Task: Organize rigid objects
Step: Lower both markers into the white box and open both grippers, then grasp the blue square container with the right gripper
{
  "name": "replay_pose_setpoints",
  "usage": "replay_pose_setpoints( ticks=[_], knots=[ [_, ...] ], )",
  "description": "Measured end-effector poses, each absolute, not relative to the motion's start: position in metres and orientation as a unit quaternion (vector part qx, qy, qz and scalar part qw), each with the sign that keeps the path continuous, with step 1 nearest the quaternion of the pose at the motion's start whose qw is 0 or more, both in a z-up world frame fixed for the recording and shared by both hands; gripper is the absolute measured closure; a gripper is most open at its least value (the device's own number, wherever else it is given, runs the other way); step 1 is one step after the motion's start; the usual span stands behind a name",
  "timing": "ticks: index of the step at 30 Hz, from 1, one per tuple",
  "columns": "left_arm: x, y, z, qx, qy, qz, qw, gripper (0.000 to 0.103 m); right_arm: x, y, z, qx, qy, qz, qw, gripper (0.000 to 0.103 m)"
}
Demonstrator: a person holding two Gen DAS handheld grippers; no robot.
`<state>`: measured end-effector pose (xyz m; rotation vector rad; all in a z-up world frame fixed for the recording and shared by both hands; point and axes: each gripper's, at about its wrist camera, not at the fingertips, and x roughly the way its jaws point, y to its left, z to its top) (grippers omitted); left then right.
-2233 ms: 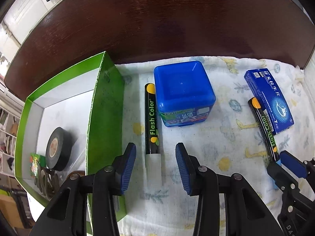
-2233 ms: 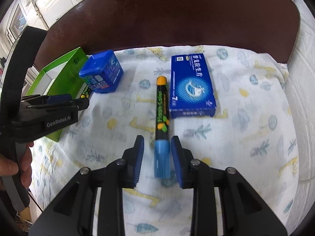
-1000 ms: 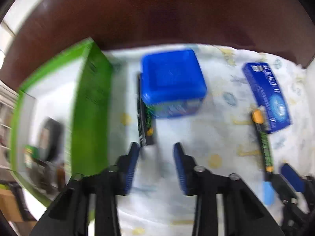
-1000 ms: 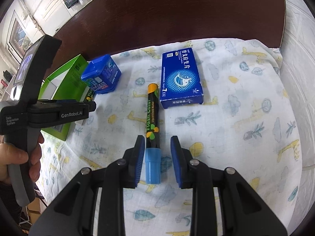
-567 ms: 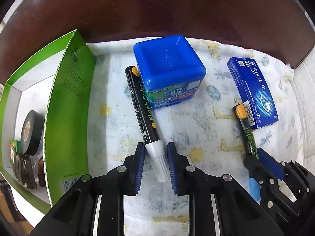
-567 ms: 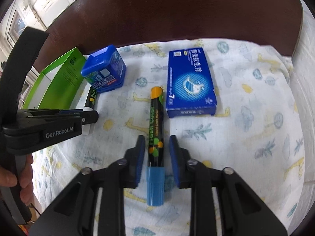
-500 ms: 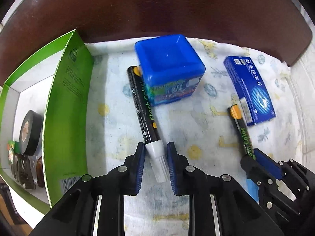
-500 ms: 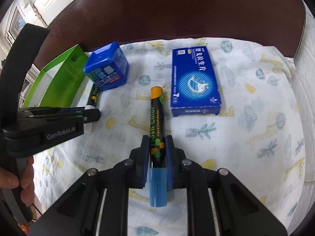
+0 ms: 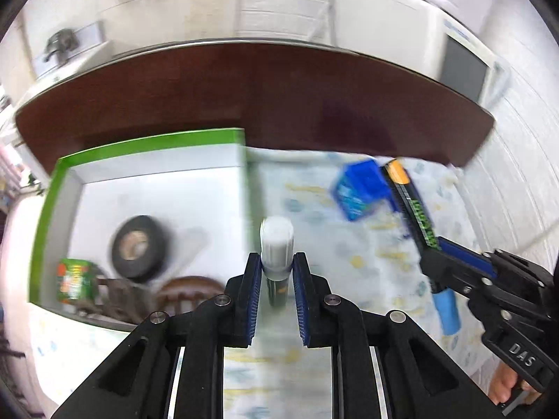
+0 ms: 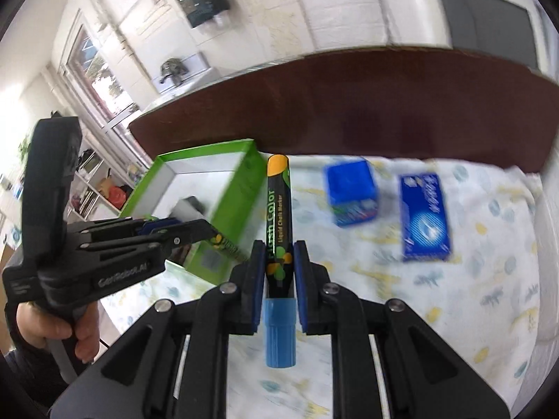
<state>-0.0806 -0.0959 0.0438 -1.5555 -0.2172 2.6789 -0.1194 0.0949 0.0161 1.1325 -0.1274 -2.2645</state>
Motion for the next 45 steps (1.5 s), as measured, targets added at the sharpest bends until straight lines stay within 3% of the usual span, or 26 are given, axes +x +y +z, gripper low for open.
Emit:
replay_pose_setpoints(
  ticks=[5, 11, 16, 27, 34, 36, 41, 43, 45],
  knots=[
    [-0.066, -0.147, 0.051, -0.5, -0.129, 0.855, 0.054, 0.081, -0.128, 0.014, 0.017, 0.435, -0.029, -0.834, 0.337, 0.088],
    [-0.052, -0.18, 0.084, -0.457, -0.122, 0.88, 0.041, 0.083, -0.129, -0.039, 0.023, 0.439, -0.022, -0.829, 0.346, 0.088],
    [-0.066, -0.209, 0.069, -0.451, -0.123, 0.884, 0.007, 0.086, -0.134, -0.059, 0.028, 0.437, -0.012, -0.833, 0.34, 0.088],
    [-0.063, -0.194, 0.031, -0.463, -0.062, 0.884, -0.006, 0.086, -0.147, -0.093, -0.013, 0.479, 0.036, -0.823, 0.304, 0.085],
    [-0.065, -0.19, 0.028, -0.461, -0.059, 0.886, -0.019, 0.085, -0.144, -0.066, -0.003, 0.467, 0.03, -0.837, 0.284, 0.085],
    [-0.066, -0.188, 0.028, -0.461, -0.058, 0.885, -0.02, 0.083, -0.147, -0.051, -0.002, 0.465, 0.024, -0.842, 0.272, 0.084],
    [-0.069, -0.176, 0.031, -0.454, -0.046, 0.889, -0.025, 0.051, -0.157, 0.005, -0.006, 0.469, -0.002, -0.855, 0.222, 0.082],
    [-0.071, -0.168, 0.037, -0.445, -0.041, 0.894, -0.024, 0.044, -0.161, 0.035, -0.01, 0.472, -0.02, -0.859, 0.197, 0.081],
    [-0.073, -0.157, 0.043, -0.437, -0.042, 0.898, -0.013, 0.043, -0.167, 0.063, -0.011, 0.474, -0.04, -0.862, 0.173, 0.081]
  ],
)
